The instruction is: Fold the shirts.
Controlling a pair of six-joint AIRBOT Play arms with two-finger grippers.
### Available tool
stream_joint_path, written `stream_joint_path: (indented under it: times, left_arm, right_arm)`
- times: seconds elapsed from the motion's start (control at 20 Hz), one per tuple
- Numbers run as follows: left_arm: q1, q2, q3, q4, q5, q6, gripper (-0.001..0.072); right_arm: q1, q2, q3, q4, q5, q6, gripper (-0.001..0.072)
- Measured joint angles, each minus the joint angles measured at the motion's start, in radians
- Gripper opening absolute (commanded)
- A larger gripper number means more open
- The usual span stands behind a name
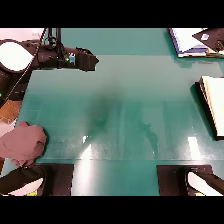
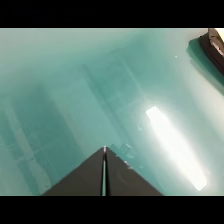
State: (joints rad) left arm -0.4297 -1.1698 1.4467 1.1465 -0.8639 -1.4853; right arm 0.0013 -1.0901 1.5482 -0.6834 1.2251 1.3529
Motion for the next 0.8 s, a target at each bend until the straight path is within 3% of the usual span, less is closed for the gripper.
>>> stream_joint_path:
  times: [0.8]
  left_arm:
    - [0.005, 0.002, 0.003, 0.005, 0.024, 0.000, 0.0023]
  right_arm:
    - [0.000, 0.000, 0.000, 0.000, 0.012, 0.000, 0.0017]
